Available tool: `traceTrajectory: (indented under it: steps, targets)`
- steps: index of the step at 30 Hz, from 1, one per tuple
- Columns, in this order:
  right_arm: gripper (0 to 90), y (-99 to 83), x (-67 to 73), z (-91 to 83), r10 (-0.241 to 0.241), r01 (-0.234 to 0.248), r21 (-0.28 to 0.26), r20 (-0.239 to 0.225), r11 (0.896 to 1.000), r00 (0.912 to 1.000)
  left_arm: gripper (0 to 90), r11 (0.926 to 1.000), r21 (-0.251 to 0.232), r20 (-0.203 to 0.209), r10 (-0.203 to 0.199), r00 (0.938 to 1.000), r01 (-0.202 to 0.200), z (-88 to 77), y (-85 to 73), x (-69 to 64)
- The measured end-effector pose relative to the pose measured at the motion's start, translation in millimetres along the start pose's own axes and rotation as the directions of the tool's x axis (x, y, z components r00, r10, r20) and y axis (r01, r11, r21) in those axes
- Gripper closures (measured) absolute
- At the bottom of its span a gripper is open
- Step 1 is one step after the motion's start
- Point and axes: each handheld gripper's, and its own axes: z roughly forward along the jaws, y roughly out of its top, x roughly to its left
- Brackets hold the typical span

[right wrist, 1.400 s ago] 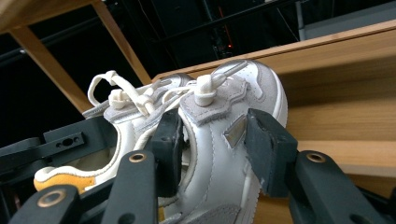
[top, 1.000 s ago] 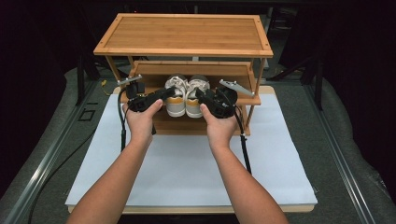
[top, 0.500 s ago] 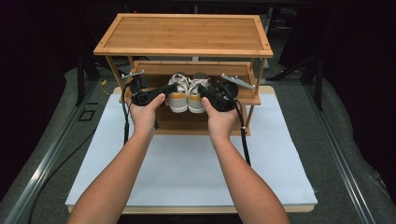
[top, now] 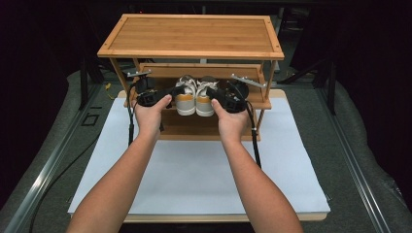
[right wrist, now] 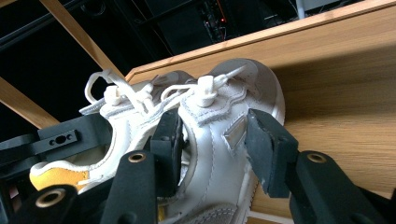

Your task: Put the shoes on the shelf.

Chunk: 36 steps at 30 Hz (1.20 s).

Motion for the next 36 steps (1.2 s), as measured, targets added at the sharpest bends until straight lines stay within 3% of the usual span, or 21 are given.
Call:
traceTrajectory:
  steps: [6, 12, 20, 35, 36]
  targets:
    - [54.5, 2.0, -1.8, 1.3, 0.01, -0.01, 0.004, -0.004, 1.0, 0.9999, 47.4, 0.9997, 0.003, 0.022, -0.023, 0.9995, 0.023, 1.4, 2.3, 2.4]
    - [53.1, 3.4, -3.3, 1.9, 0.025, -0.025, 0.006, -0.012, 1.0, 0.9996, 45.6, 1.0, 0.006, 0.02, -0.006, 0.9998, 0.006, 2.0, 4.3, 1.3]
    - [53.2, 4.0, -3.6, 0.7, 0.014, -0.014, 0.008, -0.018, 1.0, 0.9997, 45.7, 0.9999, -0.015, 0.039, 0.006, 0.9992, -0.006, -2.9, 8.1, 0.4]
    - [53.3, 8.6, 4.0, -11.2, -0.026, 0.025, -0.032, -0.028, 0.999, 0.9993, 51.6, 0.9972, -0.061, 0.034, 0.044, 0.9985, -0.042, -22.3, 9.3, -2.2]
    - [53.3, 9.7, 5.0, -13.1, -0.029, 0.028, -0.021, -0.01, 0.999, 0.9995, 52.3, 0.9972, -0.058, 0.03, 0.048, 0.9984, -0.046, -23.7, 9.7, -1.6]
